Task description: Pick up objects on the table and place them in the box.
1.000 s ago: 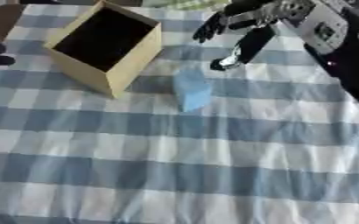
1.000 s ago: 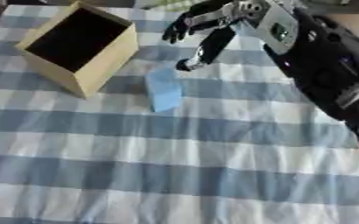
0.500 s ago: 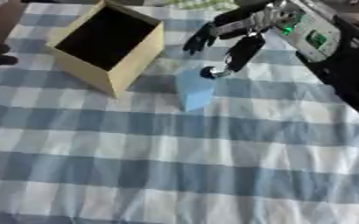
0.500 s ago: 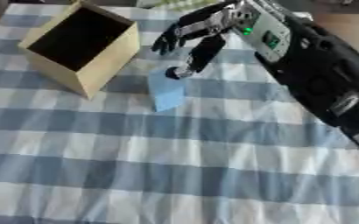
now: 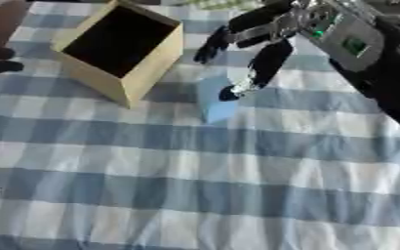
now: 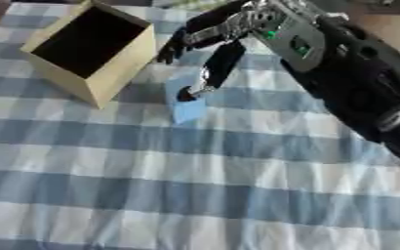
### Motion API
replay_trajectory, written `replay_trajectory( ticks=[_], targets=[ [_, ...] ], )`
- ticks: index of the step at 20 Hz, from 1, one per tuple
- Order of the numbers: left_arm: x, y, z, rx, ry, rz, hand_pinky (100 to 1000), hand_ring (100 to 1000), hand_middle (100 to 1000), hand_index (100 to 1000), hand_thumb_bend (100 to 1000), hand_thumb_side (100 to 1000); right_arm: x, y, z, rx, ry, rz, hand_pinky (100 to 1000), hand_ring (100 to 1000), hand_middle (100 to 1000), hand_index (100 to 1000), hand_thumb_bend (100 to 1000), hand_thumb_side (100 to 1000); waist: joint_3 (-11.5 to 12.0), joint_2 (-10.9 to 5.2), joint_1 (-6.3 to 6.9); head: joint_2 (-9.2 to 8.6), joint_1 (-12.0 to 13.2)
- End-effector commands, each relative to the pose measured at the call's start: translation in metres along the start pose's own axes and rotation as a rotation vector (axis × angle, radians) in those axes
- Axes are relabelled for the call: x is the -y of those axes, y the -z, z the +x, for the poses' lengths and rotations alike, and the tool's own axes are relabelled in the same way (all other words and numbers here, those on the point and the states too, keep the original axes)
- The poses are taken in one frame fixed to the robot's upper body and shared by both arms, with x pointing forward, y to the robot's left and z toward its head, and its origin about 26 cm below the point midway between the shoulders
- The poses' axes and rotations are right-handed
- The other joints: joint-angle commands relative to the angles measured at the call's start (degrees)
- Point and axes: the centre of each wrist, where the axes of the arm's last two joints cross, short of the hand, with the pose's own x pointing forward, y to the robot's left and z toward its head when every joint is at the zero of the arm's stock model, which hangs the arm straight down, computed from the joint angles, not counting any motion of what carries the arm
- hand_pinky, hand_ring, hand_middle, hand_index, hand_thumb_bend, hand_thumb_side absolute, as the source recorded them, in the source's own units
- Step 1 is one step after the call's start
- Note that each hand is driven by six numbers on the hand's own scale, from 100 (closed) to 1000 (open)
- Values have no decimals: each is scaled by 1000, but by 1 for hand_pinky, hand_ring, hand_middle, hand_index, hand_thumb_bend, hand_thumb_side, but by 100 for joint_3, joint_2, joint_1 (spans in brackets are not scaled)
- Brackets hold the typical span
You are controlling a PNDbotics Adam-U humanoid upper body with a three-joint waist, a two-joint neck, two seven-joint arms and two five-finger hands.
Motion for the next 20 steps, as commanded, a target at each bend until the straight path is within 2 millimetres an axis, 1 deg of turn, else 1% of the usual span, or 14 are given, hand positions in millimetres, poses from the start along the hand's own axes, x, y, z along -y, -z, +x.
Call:
replay_trajectory(
  ticks=[1,9,20],
  targets=[
    [0,4,4,17,-5,-8,632,653,725,775,100,777,7,-8,-4,27,-121,92,908,913,873,1000,390,674,11,-93,18,37,2],
    [2,3,4,9,-10,-17,633,650,723,775,103,785,-4,-5,-18,-7,-106,115,909,911,868,1000,378,681,30,-41,13,20,-12],
    [4,2,3,-1,-24,-18,634,650,721,774,108,789,-19,11,-23,21,-73,141,906,909,861,1000,349,721,87,42,4,-2,-31]
  ],
)
